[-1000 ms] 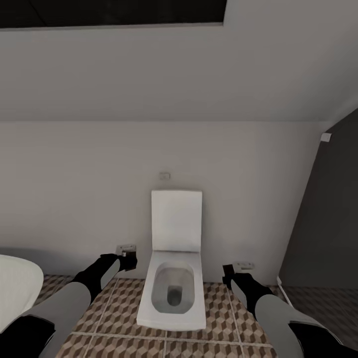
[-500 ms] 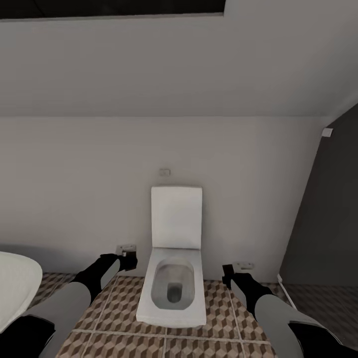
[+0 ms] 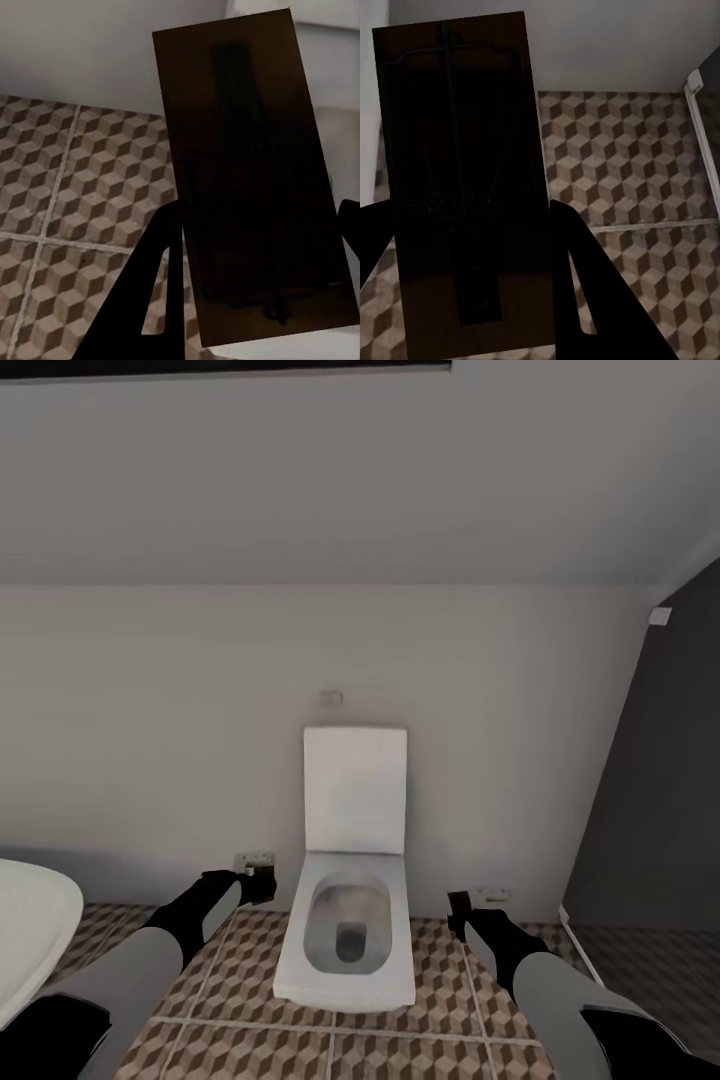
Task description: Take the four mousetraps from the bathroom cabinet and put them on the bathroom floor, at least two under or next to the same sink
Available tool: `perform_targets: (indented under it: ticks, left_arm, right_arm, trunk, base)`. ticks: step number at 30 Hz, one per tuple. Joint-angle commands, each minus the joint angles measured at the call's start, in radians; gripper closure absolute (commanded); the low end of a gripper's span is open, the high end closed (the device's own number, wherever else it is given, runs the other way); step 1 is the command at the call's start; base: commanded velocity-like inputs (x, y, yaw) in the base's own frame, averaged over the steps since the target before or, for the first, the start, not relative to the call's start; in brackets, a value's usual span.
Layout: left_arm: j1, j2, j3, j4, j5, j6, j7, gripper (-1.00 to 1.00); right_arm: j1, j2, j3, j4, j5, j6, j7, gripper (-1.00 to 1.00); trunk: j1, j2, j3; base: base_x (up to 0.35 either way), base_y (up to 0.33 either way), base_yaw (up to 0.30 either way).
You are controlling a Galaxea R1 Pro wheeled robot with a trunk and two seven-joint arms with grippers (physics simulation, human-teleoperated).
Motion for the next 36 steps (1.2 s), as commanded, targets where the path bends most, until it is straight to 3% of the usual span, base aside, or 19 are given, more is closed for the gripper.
perform_targets:
  ticks: [1, 19, 24, 27, 29, 31, 36]
  left_arm:
    - [0.000, 0.001, -0.008, -0.003, 0.009, 0.005, 0.012, 1.00]
    - [0.000, 0.007, -0.015, 0.009, 0.003, 0.007, 0.015, 1.00]
    - [0.000, 0.013, -0.017, 0.018, -0.002, 0.006, 0.017, 1.00]
    - [0.000, 0.014, -0.017, 0.021, -0.027, 0.006, 0.017, 1.00]
    - [0.000, 0.017, -0.016, 0.026, -0.069, 0.005, 0.017, 1.00]
    - [0.000, 0.021, -0.015, 0.032, -0.088, 0.004, 0.017, 1.00]
    - [0.000, 0.029, -0.014, 0.046, -0.105, 0.000, 0.017, 1.00]
  right_arm:
    - [0.000, 0.001, -0.008, -0.002, 0.007, 0.004, -0.002, 1.00]
    - [0.000, -0.001, -0.009, -0.002, 0.008, -0.005, -0.006, 1.00]
    - [0.000, -0.001, -0.006, -0.002, 0.010, -0.050, -0.013, 1.00]
    - [0.000, -0.003, -0.006, -0.002, 0.010, -0.059, -0.018, 1.00]
    - [0.000, -0.005, -0.008, -0.002, 0.010, -0.063, -0.020, 1.00]
    - [0.000, -0.005, -0.008, -0.002, 0.010, -0.064, -0.020, 1.00]
    - [0.000, -0.005, -0.008, -0.002, 0.009, -0.065, -0.020, 1.00]
  trunk:
    - [0.004, -0.008, -0.004]
    - [0.073, -0.134, -0.061]
    - [0.092, -0.169, -0.076]
    - [0.104, -0.190, -0.086]
    - [0.111, -0.204, -0.092]
    - [0.119, -0.218, -0.098]
    - [0.138, -0.253, -0.114]
  base:
    - [0.000, 0.000, 0.000]
    - [0.000, 0.000, 0.000]
    - [0.000, 0.000, 0.000]
    - [0.000, 0.000, 0.000]
    - [0.000, 0.000, 0.000]
    - [0.000, 0.000, 0.000]
    - [0.000, 0.000, 0.000]
